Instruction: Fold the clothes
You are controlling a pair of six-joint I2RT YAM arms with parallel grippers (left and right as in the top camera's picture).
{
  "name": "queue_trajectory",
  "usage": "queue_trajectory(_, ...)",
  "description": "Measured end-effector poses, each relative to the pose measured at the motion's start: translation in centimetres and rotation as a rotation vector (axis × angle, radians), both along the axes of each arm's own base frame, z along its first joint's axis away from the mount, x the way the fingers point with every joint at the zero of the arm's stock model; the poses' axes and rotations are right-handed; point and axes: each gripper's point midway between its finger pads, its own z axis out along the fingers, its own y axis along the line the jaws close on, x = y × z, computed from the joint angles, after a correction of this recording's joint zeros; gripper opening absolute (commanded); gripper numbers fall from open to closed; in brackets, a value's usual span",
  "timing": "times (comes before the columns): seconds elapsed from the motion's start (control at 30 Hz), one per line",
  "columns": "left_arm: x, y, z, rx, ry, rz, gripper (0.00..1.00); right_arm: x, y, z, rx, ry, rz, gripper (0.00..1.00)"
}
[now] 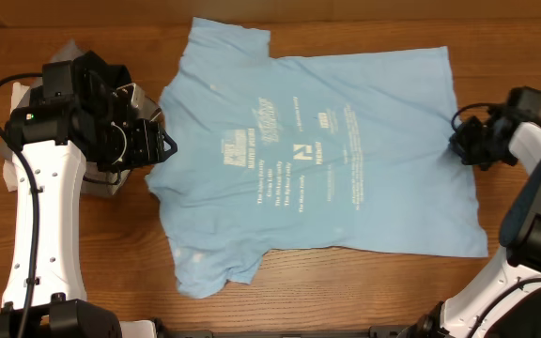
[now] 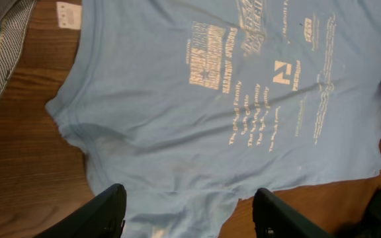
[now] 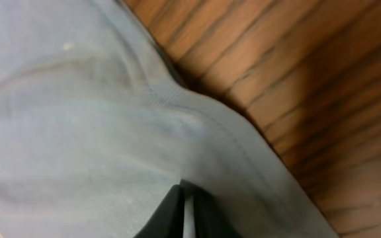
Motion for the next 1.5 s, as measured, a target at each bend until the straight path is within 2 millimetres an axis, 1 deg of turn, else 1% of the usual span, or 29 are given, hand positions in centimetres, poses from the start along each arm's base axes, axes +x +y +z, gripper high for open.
queue_trajectory(0.03,0.0,0.0,0.0,0.001,-0.002,-0.004,0.97,0.0,-0.1,0.2,0.014,-0.005,0.005,0.30)
queue_trajectory(0.07,0.0,0.0,0.0,0.001,-0.003,-0.006,1.00,0.0,-0.1,0.4,0.022,-0.008,0.012,0.31)
queue_trajectory(0.2,-0.1,-0.1,0.0,-0.005,-0.002,-0.012,1.00,-0.6,0.6,0.9,0.065,0.015,0.043,0.36)
queue_trajectory(0.27,-0.4,-0.3,0.0,-0.010,0.010,-0.016,0.86,-0.8,0.8,1.5,0.081,0.019,0.051,0.38)
queue_trajectory(0.3,-0.6,-0.3,-0.1,-0.012,0.021,-0.018,0.84,-0.8,0.9,2.1,0.086,0.013,0.054,0.40)
queue_trajectory(0.33,-0.9,-0.4,-0.1,-0.014,0.030,-0.022,0.84,-0.8,1.0,3.1,0.087,-0.003,0.059,0.42)
queue_trajectory(0.37,-1.2,-0.4,-0.1,-0.016,0.040,-0.025,0.87,-0.7,1.0,4.2,0.083,-0.021,0.062,0.44)
queue_trajectory(0.4,-1.4,-0.5,-0.2,-0.018,0.052,-0.026,0.89,-0.7,1.2,6.0,0.077,-0.052,0.065,0.45)
queue_trajectory(0.47,-2.3,-0.4,-0.3,-0.012,0.089,-0.022,0.89,-0.8,1.5,10.1,0.058,-0.122,0.075,0.48)
queue_trajectory(0.53,-3.5,0.0,-0.5,0.015,0.135,-0.011,0.90,-1.5,2.1,15.0,0.032,-0.202,0.087,0.49)
queue_trajectory(0.57,-4.1,0.3,-0.5,0.036,0.154,-0.003,0.91,-2.1,2.5,17.0,0.023,-0.229,0.091,0.52)
queue_trajectory(0.63,-5.3,0.7,-0.1,0.069,0.175,0.013,0.96,-3.7,3.5,20.2,0.015,-0.264,0.096,0.61)
queue_trajectory(0.67,-5.8,0.8,0.1,0.080,0.182,0.025,0.97,-4.7,4.1,21.4,0.019,-0.267,0.096,0.65)
queue_trajectory(0.7,-6.4,0.9,0.5,0.084,0.187,0.036,0.98,-5.6,4.6,22.0,0.026,-0.261,0.097,0.66)
queue_trajectory(0.77,-7.4,0.8,1.0,0.085,0.188,0.058,0.98,-7.2,5.5,22.2,0.052,-0.222,0.099,0.66)
queue_trajectory(0.8,-8.1,0.7,1.0,0.084,0.191,0.070,0.98,-8.0,5.9,21.9,0.070,-0.188,0.098,0.66)
queue_trajectory(0.87,-9.8,0.5,0.3,0.080,0.221,0.092,1.00,-8.8,6.3,21.3,0.095,-0.143,0.094,0.66)
queue_trajectory(0.9,-10.6,0.4,-0.3,0.075,0.240,0.108,1.00,-9.1,6.4,21.0,0.106,-0.124,0.092,0.66)
queue_trajectory(0.97,-12.5,0.1,-2.5,0.061,0.316,0.157,1.00,-9.7,6.7,20.5,0.123,-0.091,0.089,0.66)
queue_trajectory(1.03,-13.9,-0.1,-4.7,0.047,0.385,0.202,0.98,-10.1,6.9,20.3,0.131,-0.073,0.092,0.66)
queue_trajectory(1.1,-15.6,-0.6,-7.7,0.023,0.474,0.252,0.93,-10.4,7.0,20.1,0.138,-0.060,0.094,0.66)
queue_trajectory(1.2,-18.3,-1.5,-11.5,-0.017,0.599,0.311,0.86,-10.7,7.1,20.0,0.142,-0.048,0.097,0.66)
queue_trajectory(1.3,-20.5,-2.2,-14.6,-0.045,0.680,0.366,0.83,-10.7,7.1,20.0,0.138,-0.049,0.102,0.66)
queue_trajectory(1.33,-21.5,-2.5,-15.7,-0.050,0.715,0.386,0.82,-10.7,7.1,20.0,0.137,-0.050,0.103,0.66)
queue_trajectory(1.43,-22.9,-2.7,-17.5,-0.048,0.755,0.432,0.81,-10.7,7.1,20.0,0.137,-0.050,0.104,0.66)
queue_trajectory(1.5,-23.3,-2.5,-18.4,-0.039,0.763,0.468,0.79,-10.6,7.1,20.0,0.136,-0.052,0.106,0.66)
